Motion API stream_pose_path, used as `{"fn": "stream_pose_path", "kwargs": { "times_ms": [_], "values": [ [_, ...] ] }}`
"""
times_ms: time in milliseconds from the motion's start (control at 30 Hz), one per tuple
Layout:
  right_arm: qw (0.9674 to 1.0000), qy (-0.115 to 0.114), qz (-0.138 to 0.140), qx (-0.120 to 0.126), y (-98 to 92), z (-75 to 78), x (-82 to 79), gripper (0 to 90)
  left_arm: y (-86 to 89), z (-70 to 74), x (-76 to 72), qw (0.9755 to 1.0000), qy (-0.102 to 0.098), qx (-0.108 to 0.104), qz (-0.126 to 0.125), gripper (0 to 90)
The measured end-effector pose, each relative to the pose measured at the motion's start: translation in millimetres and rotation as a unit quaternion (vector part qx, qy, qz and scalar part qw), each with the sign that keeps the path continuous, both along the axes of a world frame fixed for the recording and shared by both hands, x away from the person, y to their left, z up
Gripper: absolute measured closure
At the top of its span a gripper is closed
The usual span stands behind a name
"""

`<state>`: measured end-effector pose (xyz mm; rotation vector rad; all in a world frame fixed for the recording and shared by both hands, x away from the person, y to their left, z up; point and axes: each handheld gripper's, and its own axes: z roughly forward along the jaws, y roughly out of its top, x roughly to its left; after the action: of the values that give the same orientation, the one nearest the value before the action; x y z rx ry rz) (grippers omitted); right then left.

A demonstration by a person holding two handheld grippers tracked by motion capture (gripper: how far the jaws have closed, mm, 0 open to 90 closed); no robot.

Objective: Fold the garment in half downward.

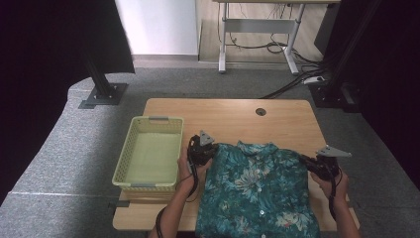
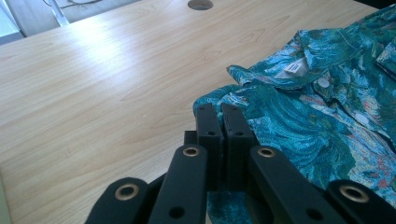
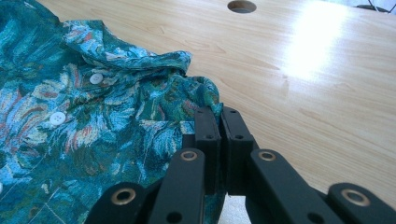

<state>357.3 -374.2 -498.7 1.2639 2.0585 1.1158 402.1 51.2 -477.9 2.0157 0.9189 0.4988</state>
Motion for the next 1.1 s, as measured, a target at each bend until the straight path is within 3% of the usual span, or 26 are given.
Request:
{"fn": "stream_pose_path", "kwargs": {
  "times_ms": [300, 567, 800, 1100],
  "values": [
    [1.0, -0.003, 0.0, 0.004, 5.1, 4.3, 2.5, 86.2, 2.8, 6.2, 1.7, 1.0, -0.001, -0.004, 0.001, 87.8],
    [0.9997, -0.024, 0.0, 0.003, 13.5, 21.7, 3.6, 86.2, 8.4, 24.1, 1.9, 0.9998, -0.017, -0.002, 0.005, 87.8],
    [0.9995, -0.032, -0.002, 0.006, 15.6, 27.4, 2.6, 86.2, 17.2, 26.8, 3.1, 0.9998, -0.014, -0.013, 0.01, 87.9],
    [0.9992, -0.04, 0.0, 0.005, 24.0, 39.4, 8.0, 86.3, 18.6, 37.9, 4.1, 0.9996, -0.024, -0.007, 0.013, 87.8]
  ]
}}
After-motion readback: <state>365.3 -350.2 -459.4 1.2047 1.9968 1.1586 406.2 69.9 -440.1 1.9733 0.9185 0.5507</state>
